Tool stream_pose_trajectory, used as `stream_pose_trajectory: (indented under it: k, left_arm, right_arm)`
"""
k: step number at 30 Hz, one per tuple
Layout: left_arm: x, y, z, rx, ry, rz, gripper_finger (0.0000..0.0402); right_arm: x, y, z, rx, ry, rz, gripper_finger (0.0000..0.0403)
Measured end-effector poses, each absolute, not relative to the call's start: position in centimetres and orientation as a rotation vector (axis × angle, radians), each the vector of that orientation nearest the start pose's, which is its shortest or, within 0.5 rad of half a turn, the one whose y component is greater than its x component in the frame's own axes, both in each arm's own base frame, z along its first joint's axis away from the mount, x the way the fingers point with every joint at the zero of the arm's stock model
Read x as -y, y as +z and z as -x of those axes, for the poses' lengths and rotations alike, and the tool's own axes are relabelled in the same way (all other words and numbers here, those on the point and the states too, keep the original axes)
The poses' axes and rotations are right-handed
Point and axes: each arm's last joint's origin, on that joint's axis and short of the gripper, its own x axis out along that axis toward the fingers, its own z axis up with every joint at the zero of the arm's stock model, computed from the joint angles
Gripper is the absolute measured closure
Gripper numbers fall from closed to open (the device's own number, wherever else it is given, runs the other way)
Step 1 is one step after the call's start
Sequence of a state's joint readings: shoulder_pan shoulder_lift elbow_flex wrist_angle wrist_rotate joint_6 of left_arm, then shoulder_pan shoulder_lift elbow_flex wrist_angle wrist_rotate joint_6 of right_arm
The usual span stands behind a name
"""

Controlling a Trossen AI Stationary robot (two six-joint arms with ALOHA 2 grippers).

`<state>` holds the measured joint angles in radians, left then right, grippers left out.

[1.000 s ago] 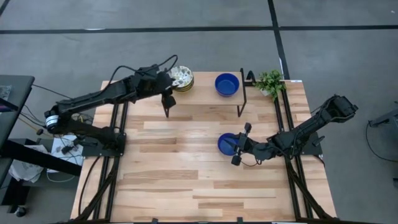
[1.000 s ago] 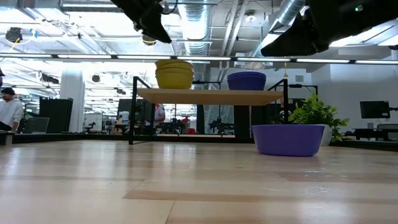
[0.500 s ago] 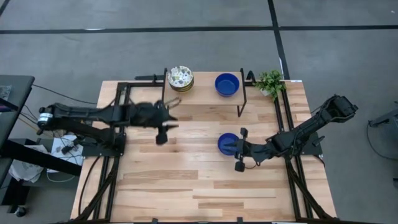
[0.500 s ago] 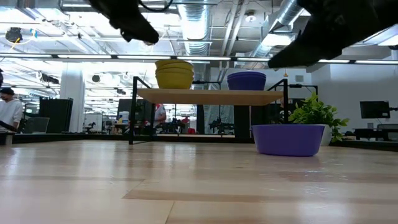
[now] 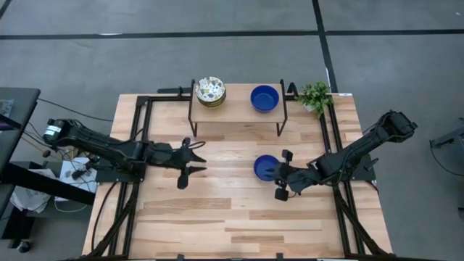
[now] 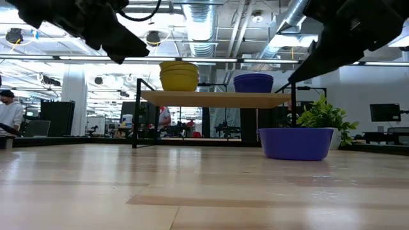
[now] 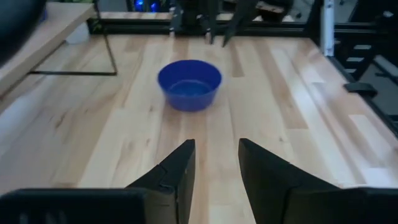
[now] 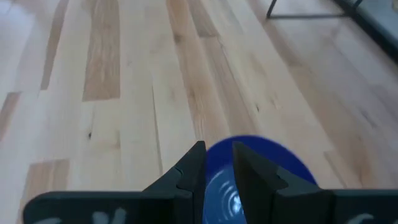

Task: Pick & Place Mini bowls
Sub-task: Stack the blue bowl on top of the blue bowl on the shelf

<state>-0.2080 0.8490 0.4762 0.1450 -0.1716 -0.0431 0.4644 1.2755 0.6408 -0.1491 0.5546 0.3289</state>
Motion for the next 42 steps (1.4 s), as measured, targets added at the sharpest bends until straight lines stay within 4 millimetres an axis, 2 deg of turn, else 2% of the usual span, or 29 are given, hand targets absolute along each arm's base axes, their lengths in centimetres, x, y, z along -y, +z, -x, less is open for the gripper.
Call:
stream_pose_trajectory:
  k: [5,14,18,33,42]
  left_arm:
    - [3.9,24.5,-18.5,-0.184,-0.059,0.004,0.0280]
    - [4.1,24.5,-18.5,-0.182,-0.067,0.001,0.0280]
    - [4.1,24.6,-18.5,-0.181,-0.068,0.001,0.0280]
    - [4.1,24.5,-18.6,-0.182,-0.069,0.002,0.0280]
    - [4.1,24.5,-18.6,-0.183,-0.070,0.005,0.0280]
  right_arm:
    - [-9.5,19.1,-22.2,-0.687,-0.182,0.060,0.0314]
    - [-9.5,18.2,-22.3,-0.739,-0.182,0.088,0.0237]
    - [-9.6,17.8,-22.3,-0.757,-0.182,0.105,0.0215]
    - [-9.6,17.6,-22.5,-0.765,-0.188,0.099,0.0225]
    - [-9.5,17.1,-22.8,-0.800,-0.148,0.020,0.0207]
